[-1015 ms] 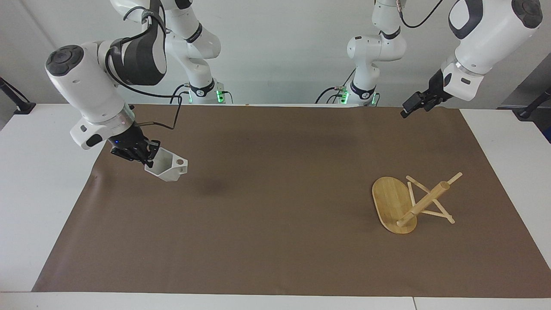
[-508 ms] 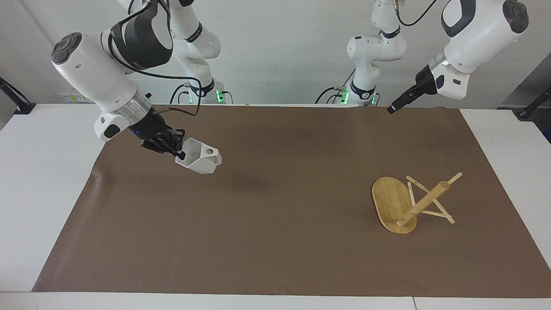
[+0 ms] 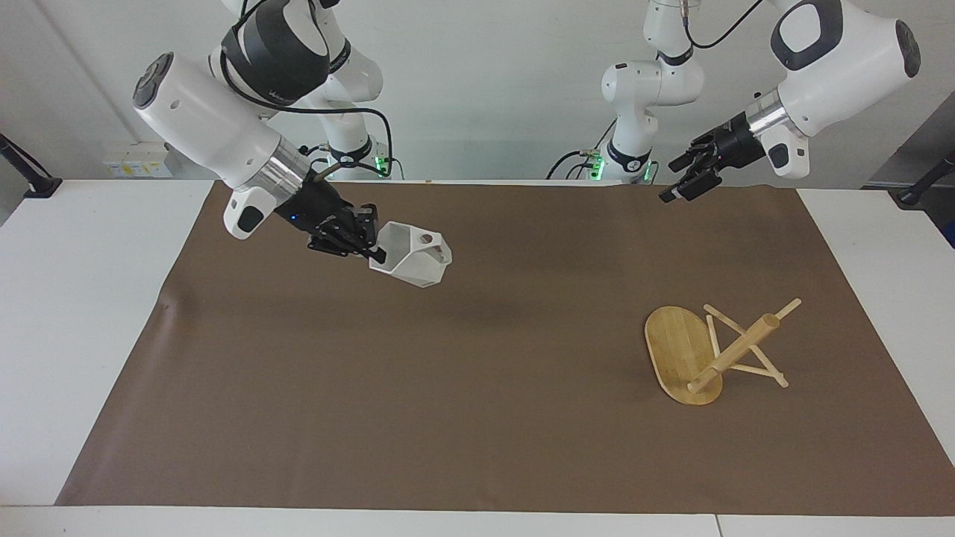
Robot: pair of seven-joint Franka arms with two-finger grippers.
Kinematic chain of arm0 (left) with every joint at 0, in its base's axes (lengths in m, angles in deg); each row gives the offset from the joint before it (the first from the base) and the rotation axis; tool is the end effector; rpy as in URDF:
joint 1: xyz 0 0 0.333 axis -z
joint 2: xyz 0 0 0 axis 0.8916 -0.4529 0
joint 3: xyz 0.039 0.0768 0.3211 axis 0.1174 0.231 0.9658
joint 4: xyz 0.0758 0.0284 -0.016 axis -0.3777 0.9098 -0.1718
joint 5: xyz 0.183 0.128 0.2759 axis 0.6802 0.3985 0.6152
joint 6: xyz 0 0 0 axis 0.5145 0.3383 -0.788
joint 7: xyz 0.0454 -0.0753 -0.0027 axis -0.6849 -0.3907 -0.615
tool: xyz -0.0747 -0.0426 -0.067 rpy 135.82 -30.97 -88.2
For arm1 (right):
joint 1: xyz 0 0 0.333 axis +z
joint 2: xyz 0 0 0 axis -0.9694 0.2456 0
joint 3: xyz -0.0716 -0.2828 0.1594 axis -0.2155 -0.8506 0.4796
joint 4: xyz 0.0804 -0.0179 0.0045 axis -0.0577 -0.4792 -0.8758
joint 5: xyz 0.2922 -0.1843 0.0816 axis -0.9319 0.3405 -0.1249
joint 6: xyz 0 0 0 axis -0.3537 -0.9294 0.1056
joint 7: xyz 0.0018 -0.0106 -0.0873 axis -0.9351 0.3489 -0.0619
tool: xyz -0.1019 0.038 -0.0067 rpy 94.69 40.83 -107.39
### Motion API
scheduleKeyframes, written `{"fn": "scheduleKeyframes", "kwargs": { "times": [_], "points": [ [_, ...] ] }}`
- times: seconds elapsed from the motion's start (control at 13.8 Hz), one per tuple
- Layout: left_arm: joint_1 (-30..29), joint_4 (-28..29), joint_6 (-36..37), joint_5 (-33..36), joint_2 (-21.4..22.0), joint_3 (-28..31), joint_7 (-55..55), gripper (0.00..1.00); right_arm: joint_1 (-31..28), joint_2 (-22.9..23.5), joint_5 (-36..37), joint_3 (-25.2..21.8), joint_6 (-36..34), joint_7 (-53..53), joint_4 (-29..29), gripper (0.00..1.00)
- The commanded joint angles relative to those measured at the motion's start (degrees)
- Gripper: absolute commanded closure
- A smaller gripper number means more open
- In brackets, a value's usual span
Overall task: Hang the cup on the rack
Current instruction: 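Lift the cup with the right gripper while the left gripper reaches forward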
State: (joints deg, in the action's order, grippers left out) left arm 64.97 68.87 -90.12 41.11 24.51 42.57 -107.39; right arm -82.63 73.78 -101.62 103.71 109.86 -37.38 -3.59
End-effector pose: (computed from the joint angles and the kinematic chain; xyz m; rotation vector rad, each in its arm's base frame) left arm 0.4510 -0.0681 0.5965 2.2188 1.4505 -0.6371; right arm 0.5939 0.1323 0.6037 -2.4871 0.0631 -0.0848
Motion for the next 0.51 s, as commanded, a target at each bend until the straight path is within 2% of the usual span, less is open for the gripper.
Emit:
{"fn": "scheduleKeyframes", "kwargs": {
  "times": [0.0, 0.22, 0.44],
  "points": [
    [-0.4, 2.9, -5.8, -7.0, 1.1, -0.2, -8.1, 0.0, -0.5, -0.4, -7.2, 3.5, 3.8, 3.3, -0.3, 1.0],
    [1.3, 5.2, -14.4, -15.3, 1.0, -0.4, -16.2, 0.0, -0.5, -0.4, -8.2, 9.3, 7.2, 6.6, -0.5, 1.0],
    [3.5, 5.6, -18.4, -21.3, 0.9, -0.5, -19.7, 0.0, -0.5, -0.5, -8.2, 12.4, 11.9, 11.7, -1.7, 1.0]
  ]
}}
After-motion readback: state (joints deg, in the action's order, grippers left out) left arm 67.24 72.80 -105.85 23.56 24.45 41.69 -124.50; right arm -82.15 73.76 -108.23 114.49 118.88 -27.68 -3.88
